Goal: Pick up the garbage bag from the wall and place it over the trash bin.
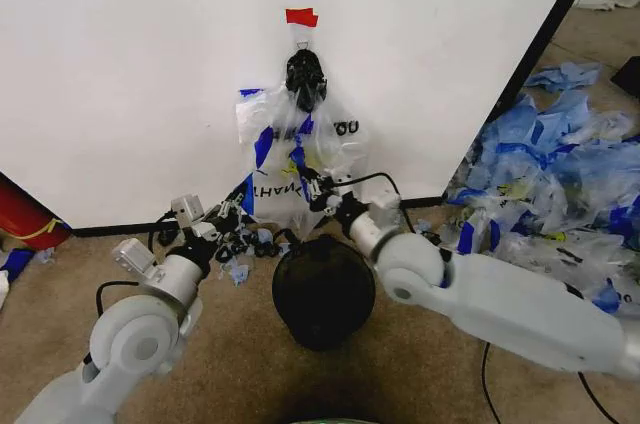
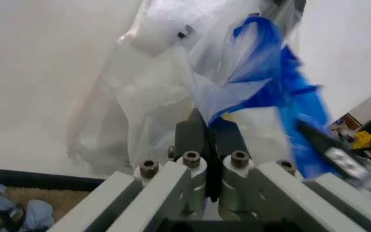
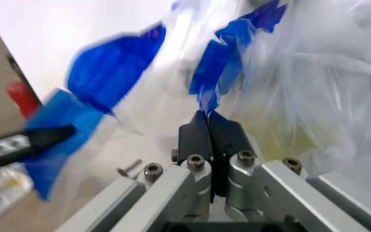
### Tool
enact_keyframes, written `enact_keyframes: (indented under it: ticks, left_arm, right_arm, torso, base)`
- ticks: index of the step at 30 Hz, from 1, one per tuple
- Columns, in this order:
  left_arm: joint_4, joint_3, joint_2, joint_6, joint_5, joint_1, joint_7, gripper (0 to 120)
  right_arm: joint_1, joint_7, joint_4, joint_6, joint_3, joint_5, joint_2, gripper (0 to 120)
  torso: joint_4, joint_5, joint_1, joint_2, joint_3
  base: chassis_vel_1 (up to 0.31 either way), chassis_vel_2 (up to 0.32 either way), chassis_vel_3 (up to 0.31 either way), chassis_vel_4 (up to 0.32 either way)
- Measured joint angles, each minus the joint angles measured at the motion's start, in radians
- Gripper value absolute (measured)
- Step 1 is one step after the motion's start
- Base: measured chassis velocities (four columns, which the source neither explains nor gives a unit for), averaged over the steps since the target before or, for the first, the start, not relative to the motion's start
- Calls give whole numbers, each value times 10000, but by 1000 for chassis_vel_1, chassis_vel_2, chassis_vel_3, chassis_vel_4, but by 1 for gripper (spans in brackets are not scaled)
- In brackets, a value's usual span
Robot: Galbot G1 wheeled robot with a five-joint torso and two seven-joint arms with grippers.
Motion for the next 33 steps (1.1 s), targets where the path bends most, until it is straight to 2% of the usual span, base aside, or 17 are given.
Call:
enact_keyframes:
  ticks: [4,10,11,14,23,33]
  left_arm:
    - [-62,-130,0,-1,-5,3,-42,0]
    - [-362,-353,59,51,-71,21,-128,0]
    - [-362,-353,59,51,-71,21,-128,0]
    - [-446,-418,40,60,-101,34,-135,0]
    - [-928,-824,-106,69,-71,247,-160,0]
    - [-1747,-1592,-165,-18,91,988,-191,0]
  right_arm:
    - [-855,-428,423,329,807,125,-473,0]
    - [-2956,-1783,1115,1298,3037,491,-1212,0]
    - [-2956,-1783,1115,1298,3037,491,-1212,0]
    - [-4212,-2382,1457,2013,3972,682,-1504,0]
    - [-6811,-3141,2065,2980,6181,796,-1419,0]
    - [-7506,-3171,2836,3183,6832,746,-1146,0]
  torso:
    - [-1,-5,0,2,0]
    - [3,0,0,2,-1]
    - [3,0,0,2,-1]
    - [-3,-3,0,2,-1]
    - [-1,-3,0,2,-1]
    - [1,-6,-1,2,0]
  base:
    - [0,0,0,0]
    - [0,0,0,0]
    - [0,0,0,0]
    - [0,0,0,0]
    - [0,0,0,0]
    - [0,0,0,0]
